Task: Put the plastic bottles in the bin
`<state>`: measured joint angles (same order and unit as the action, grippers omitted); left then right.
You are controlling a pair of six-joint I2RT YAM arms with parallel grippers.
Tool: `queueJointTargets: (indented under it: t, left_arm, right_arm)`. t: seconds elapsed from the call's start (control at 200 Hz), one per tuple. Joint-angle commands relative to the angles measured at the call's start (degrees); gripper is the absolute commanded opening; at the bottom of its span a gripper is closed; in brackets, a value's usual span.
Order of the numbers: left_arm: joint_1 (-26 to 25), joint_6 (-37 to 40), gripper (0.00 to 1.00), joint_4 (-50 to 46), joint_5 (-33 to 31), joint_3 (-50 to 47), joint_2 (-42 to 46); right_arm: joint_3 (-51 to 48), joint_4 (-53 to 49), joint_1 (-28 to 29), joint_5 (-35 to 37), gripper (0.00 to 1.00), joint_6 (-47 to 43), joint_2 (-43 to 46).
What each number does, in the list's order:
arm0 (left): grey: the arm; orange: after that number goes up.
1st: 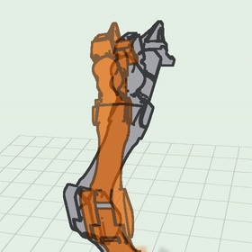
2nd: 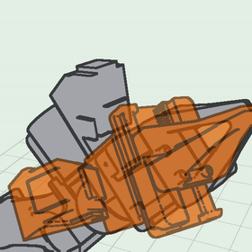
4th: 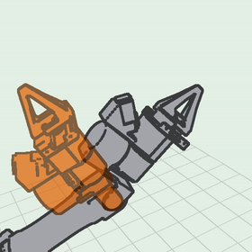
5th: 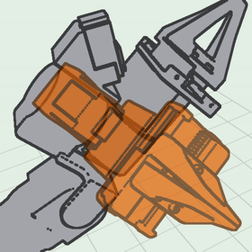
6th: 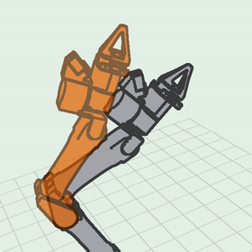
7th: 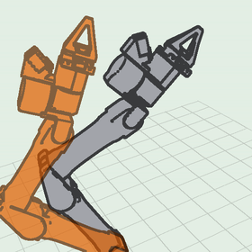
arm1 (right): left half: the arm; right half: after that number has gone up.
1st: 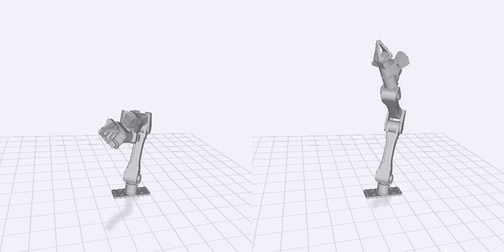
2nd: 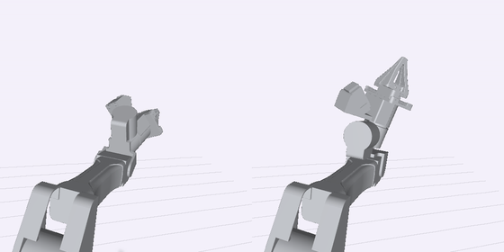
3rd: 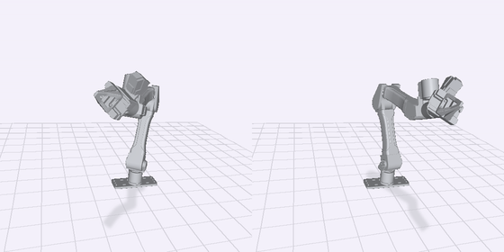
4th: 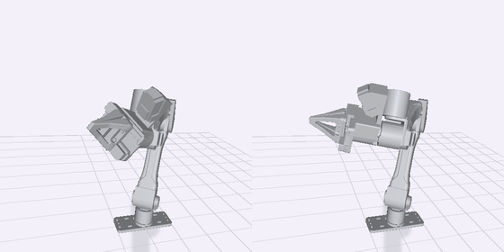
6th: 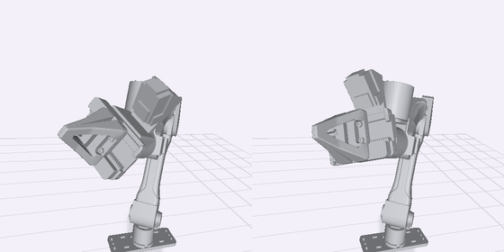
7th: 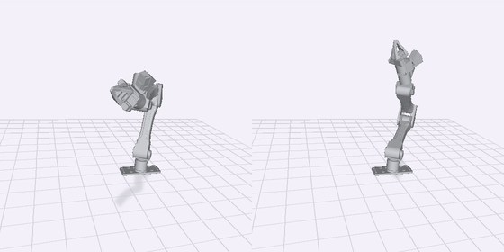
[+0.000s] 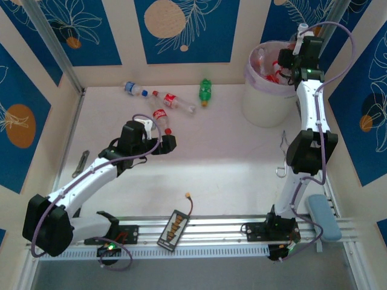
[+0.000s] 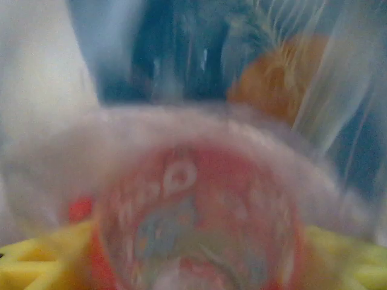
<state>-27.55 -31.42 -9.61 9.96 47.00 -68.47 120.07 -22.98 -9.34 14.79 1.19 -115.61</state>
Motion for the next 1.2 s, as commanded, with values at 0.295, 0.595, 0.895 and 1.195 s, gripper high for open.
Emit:
queueJointTargets:
  t: [0.295, 0.595, 0.895, 1.195]
  left_arm:
    - [0.3, 0.7, 1.0, 1.1, -0.3, 0.2, -1.2]
    - [0.3, 1.2, 1.0, 1.0, -0.4, -0.5, -0.7]
    - [0.4, 1.2, 1.0, 0.3, -2.3, -0.5, -0.4]
    - [1.0, -0.5, 1.0, -0.2, -5.5, 4.4, -6.8]
  right_arm:
    - [7.6, -11.2, 2.8, 0.8, 0.78, -2.0, 0.2]
    - [10.0, -12.0, 6.2, 4.5, 0.79, -4.9, 2.9]
    - [8.4, -12.2, 7.1, 4.4, 0.77, -3.7, 6.6]
    - [-6.9, -4.5, 7.8, 2.9, 0.76, -0.3, 18.8]
